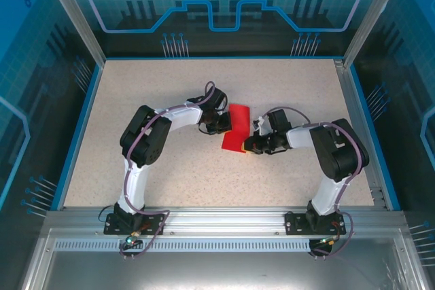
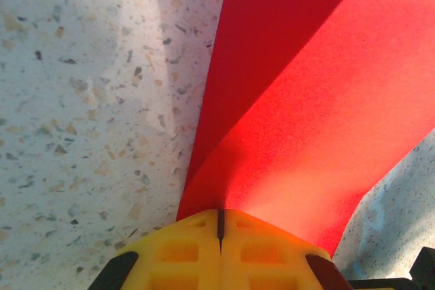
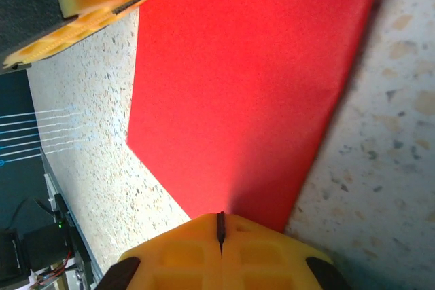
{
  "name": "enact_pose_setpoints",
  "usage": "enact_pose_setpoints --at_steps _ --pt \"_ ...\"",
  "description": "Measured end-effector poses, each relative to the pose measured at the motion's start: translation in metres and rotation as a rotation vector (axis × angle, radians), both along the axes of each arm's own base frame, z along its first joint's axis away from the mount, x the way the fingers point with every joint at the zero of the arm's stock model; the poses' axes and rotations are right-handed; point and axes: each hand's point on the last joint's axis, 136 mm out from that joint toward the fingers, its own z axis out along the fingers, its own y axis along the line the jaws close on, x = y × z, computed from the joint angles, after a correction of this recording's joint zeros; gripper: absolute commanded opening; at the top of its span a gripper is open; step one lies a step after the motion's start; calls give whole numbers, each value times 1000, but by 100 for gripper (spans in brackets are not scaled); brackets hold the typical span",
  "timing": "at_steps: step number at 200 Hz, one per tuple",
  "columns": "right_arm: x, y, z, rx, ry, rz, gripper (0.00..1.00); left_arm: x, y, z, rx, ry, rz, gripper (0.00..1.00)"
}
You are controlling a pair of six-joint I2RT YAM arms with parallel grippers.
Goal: Fold a paper plane with a square sheet of paper (pick it up from the middle)
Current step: Fold the square sheet of paper in half at the center of the table.
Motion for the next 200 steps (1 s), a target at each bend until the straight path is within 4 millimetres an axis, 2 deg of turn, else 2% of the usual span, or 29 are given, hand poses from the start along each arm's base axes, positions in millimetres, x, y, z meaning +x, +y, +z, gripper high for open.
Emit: enact_pose_setpoints --at_steps 27,71,95,121,164,181,200 --pt "-2 0 2 -13 -3 9 0 0 0 0 -4 -6 0 0" --pt "0 2 19 5 -38 15 0 0 0 0 -4 -8 0 0" --pt "-4 3 13 -5 -25 24 0 0 0 0 -4 -8 0 0" --pt "-13 0 -1 -37 19 42 0 0 0 0 -4 -7 0 0" --pt "-14 -2 1 -56 22 57 0 0 0 0 -4 -7 0 0" --pt "-6 -3 12 -49 6 44 0 0 0 0 -4 -7 0 0" --pt "21 -4 32 -21 -49 -4 0 0 0 0 -4 -7 0 0"
